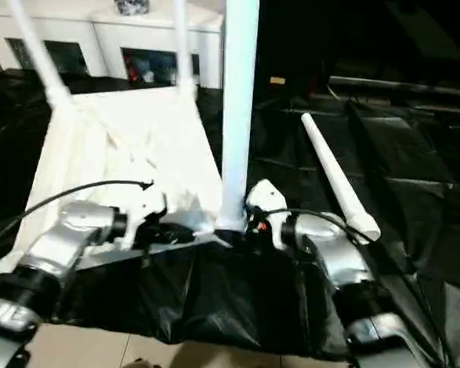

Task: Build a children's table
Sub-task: Rotate leg to tighten

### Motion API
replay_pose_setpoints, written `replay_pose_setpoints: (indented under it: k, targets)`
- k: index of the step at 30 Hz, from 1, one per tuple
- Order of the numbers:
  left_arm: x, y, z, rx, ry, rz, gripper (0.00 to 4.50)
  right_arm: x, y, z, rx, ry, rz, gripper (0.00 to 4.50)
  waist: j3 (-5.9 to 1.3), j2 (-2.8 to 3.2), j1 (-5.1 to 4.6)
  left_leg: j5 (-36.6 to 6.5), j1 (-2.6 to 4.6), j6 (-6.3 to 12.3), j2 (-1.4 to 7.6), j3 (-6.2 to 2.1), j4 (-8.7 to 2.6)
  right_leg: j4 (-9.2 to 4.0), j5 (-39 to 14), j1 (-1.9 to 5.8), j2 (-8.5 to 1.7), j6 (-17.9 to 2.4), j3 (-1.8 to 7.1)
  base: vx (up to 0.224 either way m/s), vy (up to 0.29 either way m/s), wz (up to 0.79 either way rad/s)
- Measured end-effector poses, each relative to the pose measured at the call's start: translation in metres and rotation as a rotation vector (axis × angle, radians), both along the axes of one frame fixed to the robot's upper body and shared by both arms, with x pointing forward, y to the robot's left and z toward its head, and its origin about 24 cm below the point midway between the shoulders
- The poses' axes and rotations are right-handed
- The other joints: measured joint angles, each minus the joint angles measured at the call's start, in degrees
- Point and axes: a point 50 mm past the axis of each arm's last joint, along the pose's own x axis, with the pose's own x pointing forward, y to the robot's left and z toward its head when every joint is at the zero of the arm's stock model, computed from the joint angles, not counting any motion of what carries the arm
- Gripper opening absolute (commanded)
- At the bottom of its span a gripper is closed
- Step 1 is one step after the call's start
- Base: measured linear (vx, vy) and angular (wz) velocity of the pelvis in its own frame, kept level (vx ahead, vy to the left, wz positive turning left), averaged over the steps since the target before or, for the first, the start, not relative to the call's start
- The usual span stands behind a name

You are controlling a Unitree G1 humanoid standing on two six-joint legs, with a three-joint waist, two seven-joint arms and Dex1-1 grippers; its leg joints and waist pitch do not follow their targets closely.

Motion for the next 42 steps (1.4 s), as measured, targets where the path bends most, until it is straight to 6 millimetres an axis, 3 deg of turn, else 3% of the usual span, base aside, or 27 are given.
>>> replay_pose_setpoints:
  k: [8,17,23,27,31,35,38,42]
  targets:
    - [-0.002,0.003,0.000,0.007,0.011,-0.026,0.00,-0.002,0.005,0.002,0.006,0.004,0.033,2.77,0.00,0.00,-0.01,-0.01,-0.22,0.01,0.03,-0.05,0.24,0.01,0.00,-0.01,0.00,0.00,0.00,0.000,0.000,0.00]
    - [-0.001,0.000,-0.001,0.004,0.001,-0.019,0.00,-0.006,0.007,0.000,0.010,0.007,0.026,2.72,0.00,0.00,0.16,0.00,-0.29,0.02,0.02,-0.06,0.28,0.01,0.00,0.03,-0.01,0.01,0.01,0.000,0.000,0.00]
    - [0.010,-0.016,-0.006,-0.008,-0.050,0.145,0.00,0.009,0.011,-0.008,0.044,-0.023,-0.265,2.70,-0.01,0.00,-0.48,0.01,-0.14,0.01,0.01,-0.06,0.38,0.14,-0.05,0.12,-0.02,0.23,0.06,0.000,0.000,0.00]
    - [0.022,-0.034,-0.007,0.001,-0.073,0.290,0.00,0.028,0.026,-0.012,0.086,-0.018,-0.559,2.70,-0.01,-0.01,-2.00,0.01,0.07,0.00,0.00,-0.09,0.38,0.19,-0.05,0.13,-0.02,0.27,0.05,0.000,0.000,0.00]
    - [0.028,-0.050,-0.008,-0.005,-0.074,0.378,0.00,0.040,0.034,-0.012,0.079,-0.034,-0.726,2.70,-0.01,0.00,-2.42,0.01,0.10,0.00,-0.01,-0.09,0.39,0.20,-0.04,0.12,-0.02,0.28,0.05,0.000,0.000,0.00]
    - [0.030,-0.055,-0.006,-0.002,-0.085,0.397,0.00,0.044,0.037,-0.011,0.078,-0.047,-0.774,2.70,-0.01,0.00,-2.50,0.01,0.09,0.00,-0.01,-0.09,0.39,0.21,0.00,0.11,-0.02,0.25,0.06,0.000,0.000,0.00]
    - [0.030,-0.055,-0.005,0.003,-0.094,0.386,0.00,0.046,0.038,-0.011,0.079,-0.053,-0.772,3.40,-0.02,0.00,-2.60,0.01,0.08,0.00,0.00,-0.09,0.35,0.22,0.13,0.09,-0.01,0.05,0.06,0.000,0.000,0.00]
    - [0.026,-0.045,-0.002,0.000,-0.093,0.307,0.00,0.044,0.036,-0.011,0.067,-0.050,-0.667,3.47,-0.01,0.01,-2.68,0.01,-0.21,0.01,0.01,-0.11,0.32,0.20,0.08,-0.08,0.01,0.08,0.05,0.000,0.000,0.00]
